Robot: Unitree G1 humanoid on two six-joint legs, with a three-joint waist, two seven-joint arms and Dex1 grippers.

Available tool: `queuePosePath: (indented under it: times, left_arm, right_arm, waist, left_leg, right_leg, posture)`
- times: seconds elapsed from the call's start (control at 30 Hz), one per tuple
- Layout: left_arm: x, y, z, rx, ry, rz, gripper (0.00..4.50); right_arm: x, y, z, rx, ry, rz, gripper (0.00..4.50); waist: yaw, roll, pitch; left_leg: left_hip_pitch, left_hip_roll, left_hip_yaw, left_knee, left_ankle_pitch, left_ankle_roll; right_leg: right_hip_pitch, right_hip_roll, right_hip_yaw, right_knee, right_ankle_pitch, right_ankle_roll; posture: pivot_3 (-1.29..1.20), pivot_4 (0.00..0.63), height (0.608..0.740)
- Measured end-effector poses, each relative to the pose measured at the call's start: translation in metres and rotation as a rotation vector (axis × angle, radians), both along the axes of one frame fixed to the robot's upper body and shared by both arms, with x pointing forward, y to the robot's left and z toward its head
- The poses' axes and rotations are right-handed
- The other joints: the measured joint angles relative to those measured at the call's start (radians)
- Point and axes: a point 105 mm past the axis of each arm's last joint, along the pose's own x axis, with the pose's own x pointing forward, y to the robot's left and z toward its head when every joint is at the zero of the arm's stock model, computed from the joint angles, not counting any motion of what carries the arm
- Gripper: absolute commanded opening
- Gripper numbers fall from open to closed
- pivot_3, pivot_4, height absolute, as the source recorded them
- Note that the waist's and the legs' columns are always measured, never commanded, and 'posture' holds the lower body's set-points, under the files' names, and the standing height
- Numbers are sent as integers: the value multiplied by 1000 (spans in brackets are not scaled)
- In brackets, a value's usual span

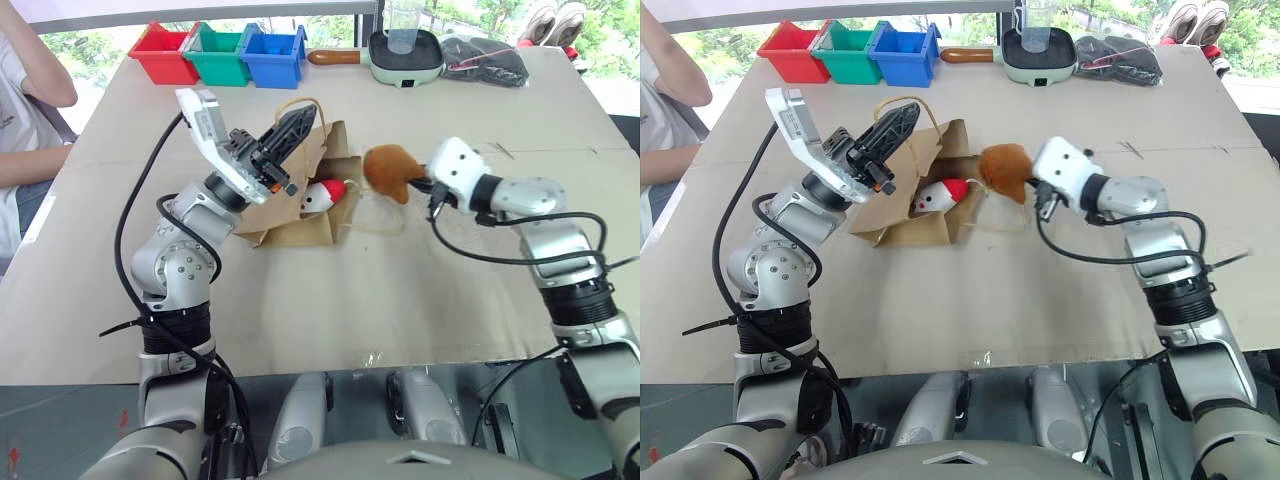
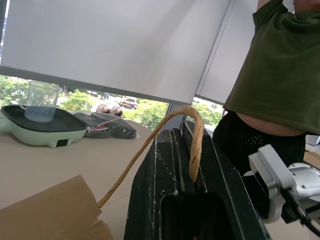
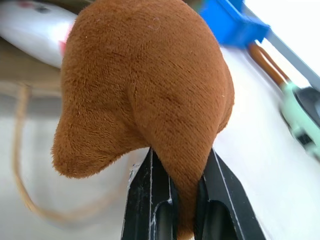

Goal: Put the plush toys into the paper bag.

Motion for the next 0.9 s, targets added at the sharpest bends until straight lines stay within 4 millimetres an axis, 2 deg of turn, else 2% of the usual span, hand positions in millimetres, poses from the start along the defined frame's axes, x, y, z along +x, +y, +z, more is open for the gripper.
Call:
queuePosePath:
  times: [0.1,0.23,0.43,0.57,0.67,0.77,0.87,0.9]
  left_arm:
    - [0,-3,0,-5,2,-6,0]
    - [-3,-11,-1,-2,1,-21,0]
    - [-7,-14,-6,-4,18,1,0]
    - [-10,-16,-8,-14,34,14,0]
    - [-12,-16,-6,-17,28,23,0]
    - [-12,-14,-10,-20,43,33,0]
    - [-13,-15,-15,-28,58,31,0]
    - [-13,-15,-16,-28,61,33,0]
  right_arm:
    - [-1,33,-16,-140,-36,99,32]
    - [1,62,-24,-278,-115,204,32]
    - [-1,93,-26,-305,-155,311,32]
    - [-12,121,-15,-235,-161,390,32]
    - [-16,127,-14,-229,-166,413,32]
    - [-17,136,-22,-223,-122,438,968]
    - [-20,141,-42,-230,-58,463,2300]
    - [-21,141,-44,-224,-53,463,2593]
  waist:
    - [0,0,0]
    - [2,0,0]
    - [0,0,0]
    - [-2,0,0]
    - [5,0,0]
    - [4,0,0]
    - [0,0,0]
    - [0,0,0]
  left_leg:
    - [0,0,0,0,0,0]
    - [0,0,0,0,2,-3]
    - [0,0,-1,0,2,-4]
    - [0,0,-2,-1,2,-4]
    - [-1,-1,-1,0,2,-4]
    - [0,-1,-1,0,1,-2]
    - [0,0,-2,-1,1,-3]
    - [0,0,-2,-1,1,-3]
  right_leg:
    - [0,0,0,0,0,0]
    - [0,0,-1,-1,0,0]
    - [0,0,0,-1,0,0]
    - [0,0,-1,0,0,0]
    - [0,-1,-1,-1,0,0]
    - [0,-1,-1,0,0,0]
    - [0,0,-1,0,0,0]
    - [0,0,-1,0,0,0]
  posture:
    - [0,150,740]
    - [0,150,740]
    - [0,150,740]
    - [0,150,740]
    - [0,150,740]
    - [0,150,740]
    - [0,150,740]
    - [0,150,740]
